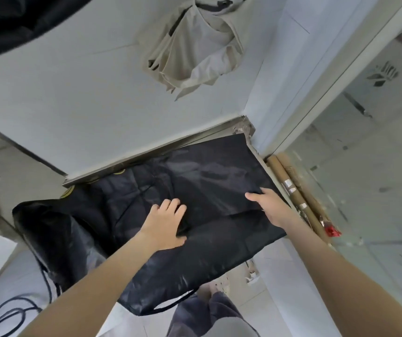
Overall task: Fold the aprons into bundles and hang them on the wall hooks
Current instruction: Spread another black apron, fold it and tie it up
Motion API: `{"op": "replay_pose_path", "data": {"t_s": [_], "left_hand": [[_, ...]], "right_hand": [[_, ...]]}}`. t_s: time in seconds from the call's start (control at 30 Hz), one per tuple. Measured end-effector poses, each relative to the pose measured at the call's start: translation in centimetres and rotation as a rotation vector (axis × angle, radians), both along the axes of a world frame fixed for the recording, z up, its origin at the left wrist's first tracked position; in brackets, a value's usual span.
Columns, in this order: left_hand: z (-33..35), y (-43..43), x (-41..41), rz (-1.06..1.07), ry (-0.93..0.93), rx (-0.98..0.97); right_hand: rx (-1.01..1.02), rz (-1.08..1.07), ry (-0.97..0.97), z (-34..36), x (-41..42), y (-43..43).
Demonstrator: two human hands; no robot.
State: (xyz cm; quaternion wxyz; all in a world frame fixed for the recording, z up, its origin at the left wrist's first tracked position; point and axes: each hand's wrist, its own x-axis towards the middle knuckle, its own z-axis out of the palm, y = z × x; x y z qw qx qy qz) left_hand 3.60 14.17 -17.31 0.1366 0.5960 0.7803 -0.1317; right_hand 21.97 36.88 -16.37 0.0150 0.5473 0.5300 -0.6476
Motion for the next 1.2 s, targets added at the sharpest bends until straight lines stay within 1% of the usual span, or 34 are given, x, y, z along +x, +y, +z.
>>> {"op": "replay_pose_path", "data": {"t_s": [0.13,0.2,0.3,0.37,0.47,0.5,0.53,0.6,0.67,0.7,0.73,0.77,0.8,0.83,0.87,0.9,0.93,0.97,1.0,1.07,1.1,1.13,1.17,1.2], "left_hand": [[1.3,0.4,1.6,0.042,0.121,-0.083],[1.9,0.4,1.6,0.093,0.140,-0.106],[3.6,1.3,1.3,0.187,0.114,0.019],[4.5,2.3,1.8,0.251,-0.009,0.042],[5.4,4.1,3.2,0.244,-0.139,0.050],[5.6,4.3,3.7,0.232,-0.216,0.045],[5.7,4.5,4.1,0.210,-0.332,0.004],[6.1,4.6,4.7,0.178,-0.620,-0.188],[6.5,4.3,5.1,0.253,-0.910,-0.406],[6.3,4.2,5.0,0.317,-1.017,-0.422],[5.8,4.1,4.7,0.356,-1.042,-0.335],[5.2,4.1,4.1,0.370,-0.980,-0.168],[4.5,4.1,3.1,0.370,-0.835,0.019],[3.9,4.1,1.9,0.361,-0.649,0.163],[3.4,3.8,0.5,0.369,-0.466,0.238],[3.2,3.5,-0.8,0.409,-0.316,0.239],[3.0,2.9,-2.0,0.478,-0.212,0.184],[2.8,2.2,-3.3,0.548,-0.161,0.102],[2.7,1.5,-4.5,0.608,-0.159,0.011],[2.8,0.0,-6.2,0.666,-0.242,-0.179],[3.1,-0.7,-6.7,0.671,-0.299,-0.248],[3.2,-1.3,-7.1,0.677,-0.370,-0.289],[3.5,-1.8,-7.4,0.679,-0.450,-0.307],[3.6,-2.3,-7.5,0.662,-0.524,-0.326]], "right_hand": [[0.047,-0.021,-0.047,0.5,-0.5,0.6],[0.054,-0.022,-0.048,0.6,-0.5,0.5],[0.057,-0.039,-0.042,0.8,-0.3,0.4],[0.055,-0.057,-0.049,0.7,0.2,0.8],[0.039,-0.167,-0.027,0.7,1.1,1.5],[0.022,-0.211,-0.002,0.7,1.4,1.6],[0.015,-0.222,0.016,0.7,1.7,1.8],[0.044,-0.161,-0.006,1.2,2.2,1.8],[0.089,-0.063,-0.086,1.7,2.8,2.0],[0.106,-0.035,-0.107,1.8,3.2,2.1],[0.118,-0.023,-0.123,1.8,3.6,2.3],[0.136,-0.016,-0.147,1.9,4.1,2.4],[0.163,-0.009,-0.177,2.0,4.4,2.5],[0.196,0.008,-0.205,1.8,4.7,2.7],[0.229,0.026,-0.237,1.7,4.9,2.8],[0.257,0.039,-0.270,1.6,5.1,2.8],[0.276,0.053,-0.310,1.5,5.3,2.7],[0.287,0.070,-0.353,1.4,5.4,2.7],[0.298,0.091,-0.398,1.3,5.3,2.6],[0.377,0.127,-0.457,1.7,4.7,2.0],[0.503,0.162,-0.484,1.9,4.2,1.6],[0.698,0.224,-0.501,2.2,3.6,1.2],[0.913,0.303,-0.470,2.6,2.6,0.6],[1.070,0.374,-0.371,3.0,1.4,0.0]]}}
